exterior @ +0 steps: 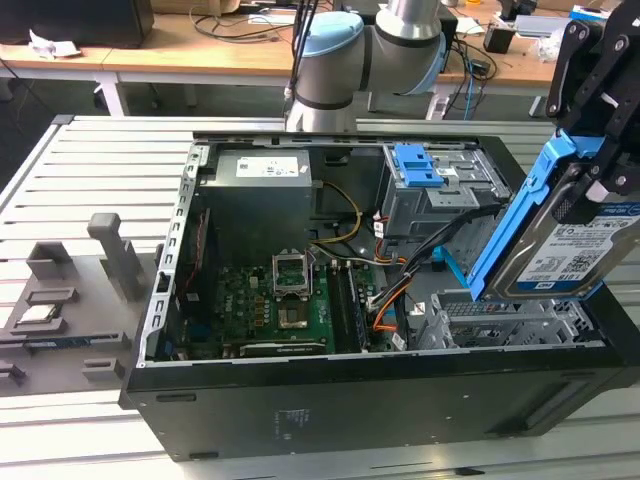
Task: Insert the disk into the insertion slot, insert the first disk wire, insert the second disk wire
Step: 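Insert the disk into the insertion slot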
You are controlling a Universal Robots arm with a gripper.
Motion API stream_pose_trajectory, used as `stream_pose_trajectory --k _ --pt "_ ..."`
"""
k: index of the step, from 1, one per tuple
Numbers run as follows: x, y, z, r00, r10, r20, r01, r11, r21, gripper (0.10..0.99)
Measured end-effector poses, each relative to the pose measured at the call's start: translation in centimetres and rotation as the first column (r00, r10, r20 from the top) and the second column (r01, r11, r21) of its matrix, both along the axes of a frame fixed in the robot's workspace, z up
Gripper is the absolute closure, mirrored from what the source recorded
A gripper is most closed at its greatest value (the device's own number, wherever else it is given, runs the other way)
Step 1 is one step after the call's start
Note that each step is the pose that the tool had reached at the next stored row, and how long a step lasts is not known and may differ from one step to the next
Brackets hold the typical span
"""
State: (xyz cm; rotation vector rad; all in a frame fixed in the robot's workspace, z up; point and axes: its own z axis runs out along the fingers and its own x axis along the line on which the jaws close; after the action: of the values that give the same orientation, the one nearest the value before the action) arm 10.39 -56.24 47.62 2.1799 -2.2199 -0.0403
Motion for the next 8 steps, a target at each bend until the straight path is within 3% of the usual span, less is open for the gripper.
stream_pose_trajectory --k 8 --pt "0.00 0.00 -0.96 1.0000 0.000 0.0000 0.000 1.0000 0.000 0.718"
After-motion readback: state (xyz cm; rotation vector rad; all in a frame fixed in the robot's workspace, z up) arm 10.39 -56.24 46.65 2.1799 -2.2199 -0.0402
